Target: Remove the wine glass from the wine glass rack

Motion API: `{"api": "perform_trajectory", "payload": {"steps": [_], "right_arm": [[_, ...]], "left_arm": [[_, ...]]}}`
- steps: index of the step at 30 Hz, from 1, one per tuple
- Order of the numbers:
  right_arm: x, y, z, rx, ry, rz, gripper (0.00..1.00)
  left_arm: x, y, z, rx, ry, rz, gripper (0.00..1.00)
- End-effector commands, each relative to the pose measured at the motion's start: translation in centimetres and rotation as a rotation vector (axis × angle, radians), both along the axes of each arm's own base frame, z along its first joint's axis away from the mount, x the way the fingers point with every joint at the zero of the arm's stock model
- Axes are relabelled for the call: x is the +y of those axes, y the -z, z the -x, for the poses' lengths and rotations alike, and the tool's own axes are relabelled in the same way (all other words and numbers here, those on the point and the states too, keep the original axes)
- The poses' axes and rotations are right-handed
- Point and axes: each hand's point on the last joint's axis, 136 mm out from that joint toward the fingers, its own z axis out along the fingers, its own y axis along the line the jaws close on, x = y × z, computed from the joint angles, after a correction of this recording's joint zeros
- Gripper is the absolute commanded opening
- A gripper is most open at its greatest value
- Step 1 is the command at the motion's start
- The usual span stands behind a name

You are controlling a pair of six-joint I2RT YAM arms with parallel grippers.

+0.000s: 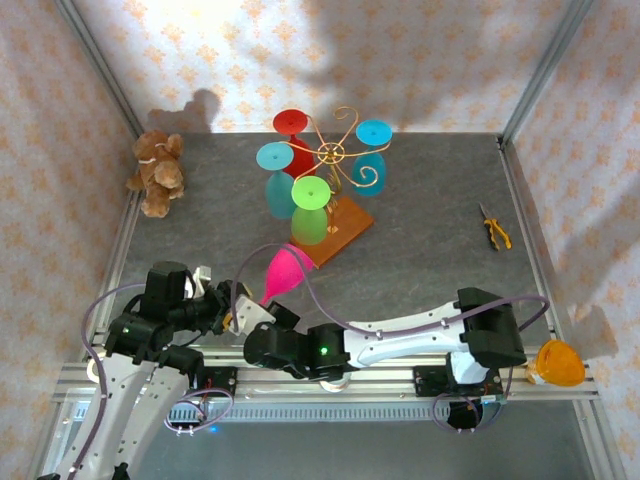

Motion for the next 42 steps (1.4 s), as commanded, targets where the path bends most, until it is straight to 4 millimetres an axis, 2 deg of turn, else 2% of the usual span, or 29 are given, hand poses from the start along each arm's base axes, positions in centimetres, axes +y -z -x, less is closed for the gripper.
{"api": "perform_trajectory", "payload": {"steps": [1,10,15,20,25,29,33,38,42], "right_arm": [[1.2,-2.1,-0.3,-0.057,0.013,-0.045,0.0],[1.7,-3.7,0.0,-0.045,-0.004,-0.101,0.0],[1.6,-4.9,0.4,-0.019,-0.022,-0.142,0.0],[1.4,-6.6,0.8,0.004,-0.043,-0.187,0.0],[0.9,-8.1,1.6,0.051,-0.085,-0.188,0.0],[0.1,-8.3,2.0,0.092,-0.091,-0.168,0.01],[-0.6,-7.9,1.8,0.129,-0.048,-0.089,0.07],[-1.2,-7.2,2.2,0.187,-0.027,-0.064,0.22],[-1.8,-7.2,2.1,0.204,-0.007,-0.061,0.24]], "left_arm": [[-0.3,-0.5,-0.4,-0.028,-0.007,0.034,0.58],[-0.5,0.3,-0.9,-0.019,-0.028,0.054,0.41],[-0.6,-0.2,-1.3,-0.039,-0.026,0.061,0.16],[-0.6,-0.1,-1.3,-0.04,-0.019,0.052,0.0],[-0.4,0.1,-1.5,-0.05,-0.025,0.041,0.0],[-0.3,-0.1,-2.0,-0.083,-0.029,0.037,0.0],[-0.3,-0.6,-2.7,-0.132,-0.053,0.056,0.0],[0.0,-1.3,-3.7,-0.205,-0.106,0.087,0.0],[-0.1,-1.3,-4.1,-0.218,-0.106,0.101,0.0]]}}
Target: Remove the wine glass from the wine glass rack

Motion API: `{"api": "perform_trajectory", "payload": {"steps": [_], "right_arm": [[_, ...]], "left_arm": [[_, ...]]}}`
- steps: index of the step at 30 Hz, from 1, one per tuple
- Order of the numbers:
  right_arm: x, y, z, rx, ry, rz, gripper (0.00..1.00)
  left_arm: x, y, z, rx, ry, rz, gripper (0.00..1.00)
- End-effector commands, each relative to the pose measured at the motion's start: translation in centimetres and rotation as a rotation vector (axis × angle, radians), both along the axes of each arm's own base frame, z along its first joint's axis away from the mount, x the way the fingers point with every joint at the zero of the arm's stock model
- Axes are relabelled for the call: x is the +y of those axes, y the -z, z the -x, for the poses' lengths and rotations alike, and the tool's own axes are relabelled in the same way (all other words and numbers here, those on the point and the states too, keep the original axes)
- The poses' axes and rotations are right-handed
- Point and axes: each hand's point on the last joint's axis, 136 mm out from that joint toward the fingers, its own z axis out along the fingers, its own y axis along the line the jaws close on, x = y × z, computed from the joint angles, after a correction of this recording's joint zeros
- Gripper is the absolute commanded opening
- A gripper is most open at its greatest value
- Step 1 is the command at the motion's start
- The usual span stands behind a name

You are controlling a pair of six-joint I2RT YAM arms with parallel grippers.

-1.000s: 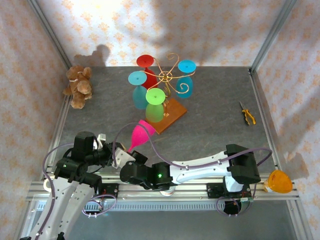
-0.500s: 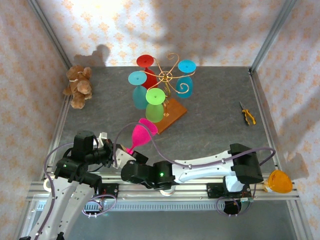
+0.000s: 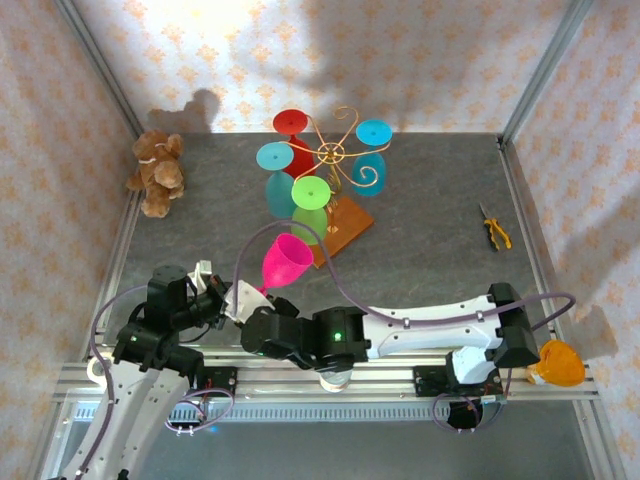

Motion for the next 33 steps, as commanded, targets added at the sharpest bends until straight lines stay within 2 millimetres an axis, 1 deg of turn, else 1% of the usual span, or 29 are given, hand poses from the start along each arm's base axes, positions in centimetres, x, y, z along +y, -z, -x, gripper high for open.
{"api": "perform_trajectory", "payload": {"steps": [1,3,4,6,7,11,14,17,19,21,23,25,28,33], "right_arm": [[-1.4,-0.3,0.1,0.039,0.032,0.015,0.25],[-1.9,-1.2,0.2,0.054,0.036,0.001,0.27],[-2.1,-1.7,0.2,0.065,0.035,-0.004,0.3],[-2.5,-2.4,0.6,0.091,0.023,-0.007,0.43],[-2.7,-2.8,0.7,0.104,0.016,0.0,0.47],[-3.8,-4.2,0.9,0.154,0.033,0.0,0.51],[-4.8,-5.9,1.1,0.201,0.043,-0.052,0.54],[-6.3,-8.0,0.9,0.255,0.059,-0.112,0.58],[-7.3,-8.7,0.3,0.318,0.074,-0.143,0.6],[-8.5,-9.1,-0.4,0.38,0.093,-0.162,0.62],[-9.7,-9.1,-1.4,0.397,0.123,-0.166,0.64],[-10.4,-9.0,-2.1,0.421,0.129,-0.169,0.65],[-10.8,-8.6,-3.3,0.459,0.14,-0.187,0.67],[-10.4,-7.4,-5.3,0.532,0.147,-0.213,0.67]], "left_arm": [[0.2,-1.5,-1.4,-0.094,-0.028,0.005,0.0],[0.2,-1.6,-1.5,-0.11,-0.024,-0.003,0.0],[0.2,-1.7,-1.5,-0.123,-0.015,-0.005,0.0],[0.1,-1.8,-1.7,-0.156,0.001,-0.022,0.0],[0.1,-1.9,-1.7,-0.177,0.013,-0.034,0.0],[0.0,-1.2,-1.9,-0.196,0.028,-0.046,0.0],[-0.1,-0.7,-1.9,-0.193,0.033,-0.041,0.0],[-0.3,-0.6,-2.0,-0.208,0.039,-0.034,0.0],[-0.3,-0.4,-2.0,-0.214,0.037,-0.03,0.0],[-0.2,-0.2,-2.1,-0.217,0.032,-0.029,0.0],[-0.2,0.1,-2.0,-0.222,0.034,-0.037,0.0],[-0.2,0.2,-2.0,-0.234,0.032,-0.028,0.0],[-0.2,0.7,-2.0,-0.235,0.021,-0.017,0.0],[-0.3,0.8,-2.1,-0.252,0.023,0.003,0.0]]}}
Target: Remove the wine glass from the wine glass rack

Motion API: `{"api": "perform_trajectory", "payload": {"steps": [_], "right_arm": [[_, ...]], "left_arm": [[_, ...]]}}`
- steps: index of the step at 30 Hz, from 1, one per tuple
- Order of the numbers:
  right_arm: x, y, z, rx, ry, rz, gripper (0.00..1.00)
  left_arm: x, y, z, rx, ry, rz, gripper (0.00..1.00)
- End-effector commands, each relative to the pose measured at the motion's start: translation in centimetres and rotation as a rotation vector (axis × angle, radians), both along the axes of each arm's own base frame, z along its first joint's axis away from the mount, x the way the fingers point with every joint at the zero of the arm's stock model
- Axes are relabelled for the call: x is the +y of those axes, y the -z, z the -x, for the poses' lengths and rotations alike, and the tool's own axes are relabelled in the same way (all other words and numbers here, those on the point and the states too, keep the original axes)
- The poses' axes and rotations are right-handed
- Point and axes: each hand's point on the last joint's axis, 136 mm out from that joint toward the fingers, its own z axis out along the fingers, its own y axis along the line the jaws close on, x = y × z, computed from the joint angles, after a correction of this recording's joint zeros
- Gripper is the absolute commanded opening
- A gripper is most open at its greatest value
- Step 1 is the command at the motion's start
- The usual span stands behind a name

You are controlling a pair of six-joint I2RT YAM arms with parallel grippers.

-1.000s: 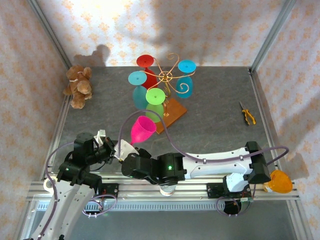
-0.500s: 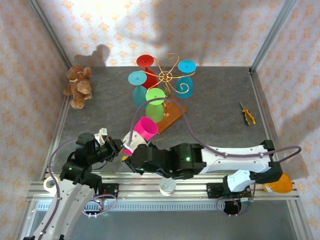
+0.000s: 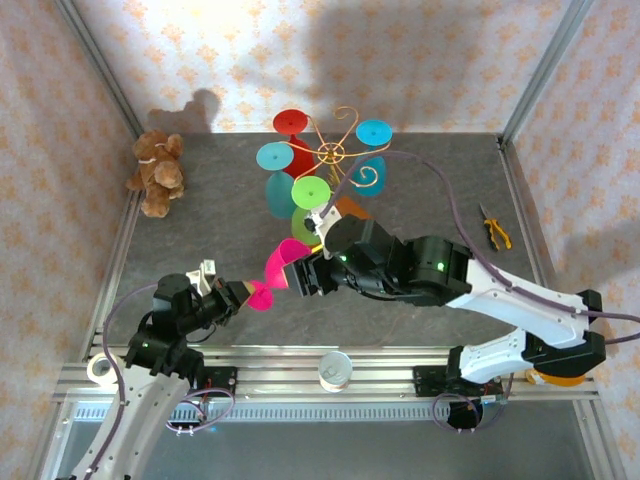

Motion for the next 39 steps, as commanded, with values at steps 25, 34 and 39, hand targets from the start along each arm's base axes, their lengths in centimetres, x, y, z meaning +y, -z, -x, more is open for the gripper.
{"api": "perform_trajectory", "payload": {"steps": [25,34,39], "right_arm": [[6.3,5.6,-1.3,0.198,-0.184,0.047,0.31],[6.0,6.3,-1.4,0.203,-0.176,0.073,0.0],[5.5,7.0,-1.7,0.206,-0.143,0.088,0.0]], "left_arm": [[-0.3,-0.9,-1.0,-0.076,-0.002,0.035,0.0],[-0.1,-1.3,-1.2,-0.083,-0.016,0.035,0.0],[0.1,-2.0,-1.4,-0.091,-0.033,0.041,0.28]]}}
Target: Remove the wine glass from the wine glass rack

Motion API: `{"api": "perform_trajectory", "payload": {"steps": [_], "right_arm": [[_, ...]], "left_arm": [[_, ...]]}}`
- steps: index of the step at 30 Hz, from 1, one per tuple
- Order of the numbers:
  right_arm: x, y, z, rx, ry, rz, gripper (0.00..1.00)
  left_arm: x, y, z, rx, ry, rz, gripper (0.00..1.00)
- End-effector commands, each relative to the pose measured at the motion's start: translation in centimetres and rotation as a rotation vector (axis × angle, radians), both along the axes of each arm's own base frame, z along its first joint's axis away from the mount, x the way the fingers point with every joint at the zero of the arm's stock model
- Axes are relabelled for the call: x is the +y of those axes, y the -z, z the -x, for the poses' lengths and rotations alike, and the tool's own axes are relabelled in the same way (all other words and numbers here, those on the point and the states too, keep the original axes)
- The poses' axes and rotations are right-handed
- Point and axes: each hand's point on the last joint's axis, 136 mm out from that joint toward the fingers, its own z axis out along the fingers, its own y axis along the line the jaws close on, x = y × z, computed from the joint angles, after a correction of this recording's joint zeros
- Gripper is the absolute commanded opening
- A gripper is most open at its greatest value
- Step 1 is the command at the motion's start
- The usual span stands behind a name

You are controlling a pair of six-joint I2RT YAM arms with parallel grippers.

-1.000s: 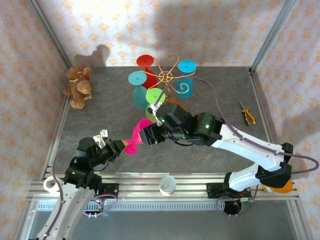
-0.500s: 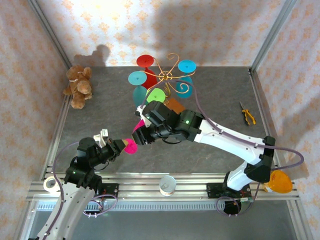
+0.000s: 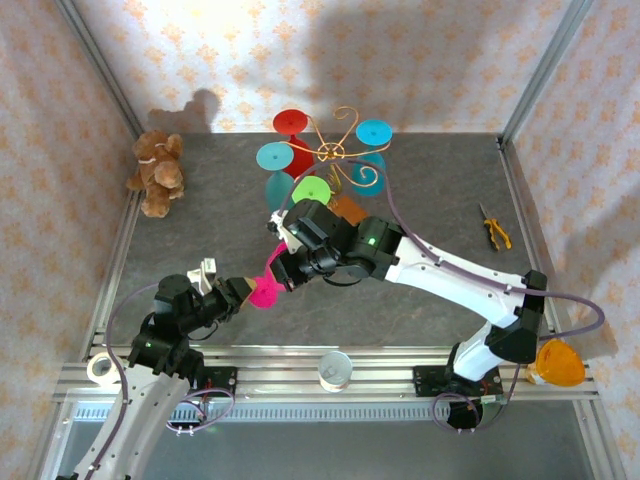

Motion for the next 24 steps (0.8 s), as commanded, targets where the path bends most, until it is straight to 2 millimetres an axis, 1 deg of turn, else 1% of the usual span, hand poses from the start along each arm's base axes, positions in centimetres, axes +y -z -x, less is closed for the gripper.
{"api": "perform_trajectory", "payload": {"steps": [1,4,6,9,14,20,24], "right_arm": [[-0.3,0.2,-0.2,-0.003,0.026,0.01,0.0],[-0.5,0.7,-0.5,-0.006,0.045,0.022,0.0],[-0.8,1.1,-0.7,-0.009,0.063,0.036,0.0],[-1.2,1.8,-1.0,-0.014,0.086,0.064,0.0],[-2.5,3.2,-1.6,-0.015,0.145,0.127,0.0],[-5.8,6.1,-1.9,-0.017,0.24,0.259,0.0],[-7.9,8.1,-2.0,-0.013,0.303,0.336,0.0]], "left_arm": [[0.2,-1.9,-0.7,-0.061,-0.022,0.011,0.3],[0.3,-2.1,-0.7,-0.061,-0.027,0.012,0.46],[0.3,-2.1,-0.7,-0.057,-0.028,0.009,0.6],[0.5,-1.4,-0.5,-0.04,-0.028,-0.015,0.67],[1.2,-0.8,-0.1,-0.017,-0.04,-0.085,0.68],[2.6,-0.3,0.4,0.013,-0.058,-0.233,0.68],[2.9,-0.4,0.2,0.022,-0.05,-0.277,0.67]]}}
